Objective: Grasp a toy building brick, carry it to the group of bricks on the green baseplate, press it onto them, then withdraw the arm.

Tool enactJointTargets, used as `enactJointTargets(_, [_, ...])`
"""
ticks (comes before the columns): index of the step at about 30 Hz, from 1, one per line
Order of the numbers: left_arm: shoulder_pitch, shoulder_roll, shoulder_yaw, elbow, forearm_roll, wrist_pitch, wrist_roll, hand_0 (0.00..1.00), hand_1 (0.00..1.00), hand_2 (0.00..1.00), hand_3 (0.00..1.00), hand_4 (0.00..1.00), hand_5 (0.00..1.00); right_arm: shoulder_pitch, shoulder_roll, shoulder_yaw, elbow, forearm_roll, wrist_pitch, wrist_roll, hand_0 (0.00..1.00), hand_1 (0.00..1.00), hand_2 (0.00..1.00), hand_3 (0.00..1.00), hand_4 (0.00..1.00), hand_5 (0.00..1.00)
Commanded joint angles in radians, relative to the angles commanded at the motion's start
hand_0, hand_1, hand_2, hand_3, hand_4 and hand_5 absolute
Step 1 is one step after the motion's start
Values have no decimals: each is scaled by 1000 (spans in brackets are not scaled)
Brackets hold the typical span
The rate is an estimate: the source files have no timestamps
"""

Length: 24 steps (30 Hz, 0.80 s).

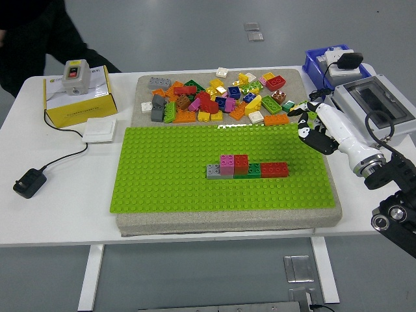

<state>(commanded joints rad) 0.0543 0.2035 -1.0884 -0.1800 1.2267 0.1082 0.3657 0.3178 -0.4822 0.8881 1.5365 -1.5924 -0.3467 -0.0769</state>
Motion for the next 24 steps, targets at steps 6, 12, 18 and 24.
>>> enactJointTargets(6, [1,-1,-5,0,6,-2,2,672,644,470,623,81,652,-48,39,140,9,138,-12,92,241,398,705,689,209,433])
enactJointTargets(12, [3,-1,-12,0,12,-3,5,672,644,470,623,83,652,-57,49,215,12,264,-16,146,317,533,709,688,290,407])
enactJointTargets(18, [4,-12,-12,0,2,-1,5,674,646,476,624,81,650,-46,50,176,47,229,-16,107,337,525,713,681,382,461])
enactJointTargets(24, [2,-17,-16,0,2,0,7,673,647,476,624,82,651,-4,26,56,101,69,48,-17,335,520,714,679,406,484])
